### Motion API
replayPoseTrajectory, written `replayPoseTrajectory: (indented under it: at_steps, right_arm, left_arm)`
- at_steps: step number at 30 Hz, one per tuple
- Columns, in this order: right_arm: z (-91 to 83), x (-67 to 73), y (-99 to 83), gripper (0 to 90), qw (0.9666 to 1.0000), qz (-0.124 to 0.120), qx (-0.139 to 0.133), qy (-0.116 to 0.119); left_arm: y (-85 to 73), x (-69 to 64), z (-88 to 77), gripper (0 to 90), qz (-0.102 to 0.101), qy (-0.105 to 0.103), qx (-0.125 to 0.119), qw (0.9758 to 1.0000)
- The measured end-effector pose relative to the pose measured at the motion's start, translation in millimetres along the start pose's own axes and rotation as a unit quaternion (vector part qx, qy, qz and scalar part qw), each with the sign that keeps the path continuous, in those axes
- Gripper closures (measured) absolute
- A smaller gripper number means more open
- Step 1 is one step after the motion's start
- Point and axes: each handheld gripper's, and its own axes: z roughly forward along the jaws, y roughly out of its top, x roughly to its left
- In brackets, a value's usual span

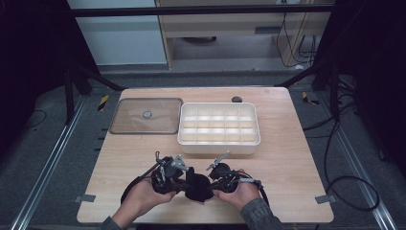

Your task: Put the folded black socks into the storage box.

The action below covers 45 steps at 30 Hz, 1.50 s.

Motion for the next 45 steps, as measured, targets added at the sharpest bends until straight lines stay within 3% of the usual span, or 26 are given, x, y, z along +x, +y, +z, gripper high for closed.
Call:
replayPoseTrajectory:
  at_steps: [5,11,19,27,30,36,45]
  right_arm:
    - [-1.0,2.3,-2.7,55.8,1.0000,-0.008,0.005,0.002]
    - [-10.9,2.6,-7.5,47.2,1.0000,-0.004,-0.002,-0.001]
    - [-28.6,-7.5,-17.4,33.8,0.9987,-0.005,-0.012,-0.049]
    - [-31.7,-18.0,-26.8,31.4,0.9981,0.020,-0.013,-0.057]
    - [-31.8,-20.8,-30.6,31.4,0.9981,0.015,-0.008,-0.059]
    - [-29.7,-25.7,-36.6,31.8,0.9973,0.028,-0.006,-0.068]
    - [-29.2,-25.3,-34.7,32.4,0.9973,0.027,-0.009,-0.068]
  left_arm:
    - [5.9,-4.8,7.1,81.9,0.009,-0.001,0.007,0.9999]
    - [10.6,-8.6,14.9,81.9,0.016,-0.004,0.015,0.9997]
    - [15.7,-13.6,25.3,81.9,0.022,-0.006,0.024,0.9994]
    - [20.8,-21.3,37.1,81.8,0.033,-0.008,0.037,0.9988]
    - [22.0,-22.5,39.3,81.8,0.036,-0.009,0.037,0.9986]
    - [24.4,-28.2,47.7,81.8,0.036,-0.012,0.036,0.9986]
    - [26.5,-29.6,51.4,81.9,0.033,-0.018,0.038,0.9986]
